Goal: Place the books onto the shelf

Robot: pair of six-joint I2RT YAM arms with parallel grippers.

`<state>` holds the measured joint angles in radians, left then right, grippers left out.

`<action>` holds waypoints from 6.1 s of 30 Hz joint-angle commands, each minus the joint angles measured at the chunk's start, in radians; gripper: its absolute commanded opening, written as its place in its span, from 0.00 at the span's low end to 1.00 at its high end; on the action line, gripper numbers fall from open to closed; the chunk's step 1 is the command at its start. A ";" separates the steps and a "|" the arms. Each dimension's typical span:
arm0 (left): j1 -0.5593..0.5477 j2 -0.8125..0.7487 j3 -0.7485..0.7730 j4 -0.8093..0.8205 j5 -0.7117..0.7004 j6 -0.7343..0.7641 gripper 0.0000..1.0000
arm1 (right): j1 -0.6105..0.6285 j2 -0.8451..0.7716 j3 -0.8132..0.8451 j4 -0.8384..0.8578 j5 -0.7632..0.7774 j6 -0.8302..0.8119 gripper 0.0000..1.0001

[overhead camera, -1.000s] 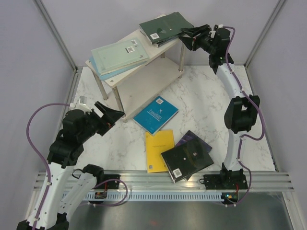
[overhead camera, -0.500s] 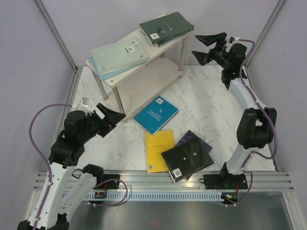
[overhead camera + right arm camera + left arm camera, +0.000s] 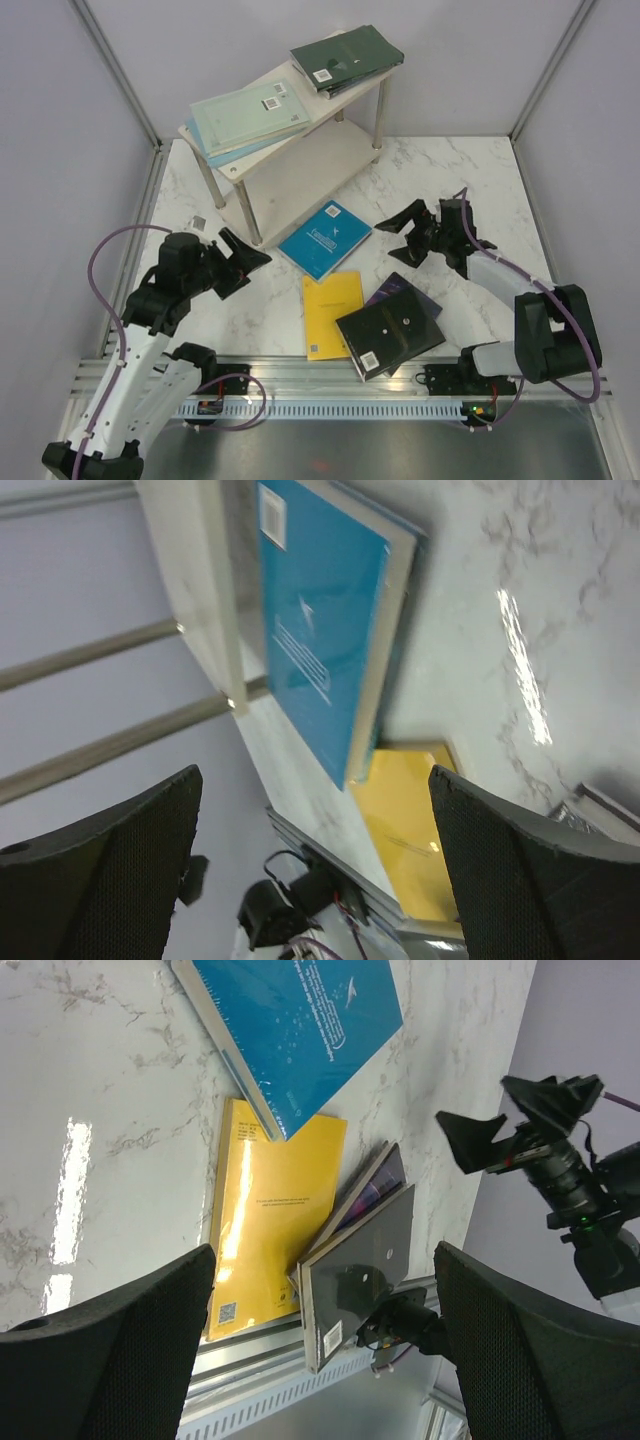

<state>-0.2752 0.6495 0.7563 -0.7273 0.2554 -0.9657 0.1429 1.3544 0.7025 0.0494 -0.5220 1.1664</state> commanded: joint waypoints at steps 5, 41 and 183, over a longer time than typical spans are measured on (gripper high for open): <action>-0.001 0.012 0.057 0.020 0.047 0.053 0.92 | 0.142 0.067 -0.144 0.274 0.068 0.036 0.98; 0.001 -0.007 0.110 -0.072 0.035 0.074 0.92 | 0.343 0.507 -0.094 0.776 0.131 0.144 0.00; 0.002 -0.128 0.285 -0.296 -0.013 0.168 1.00 | 0.696 0.344 1.062 -0.160 0.706 0.332 0.98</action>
<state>-0.2752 0.5114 1.0431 -1.0248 0.2615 -0.7704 0.8459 1.7267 1.7798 -0.1204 0.2333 1.5158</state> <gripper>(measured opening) 0.995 0.979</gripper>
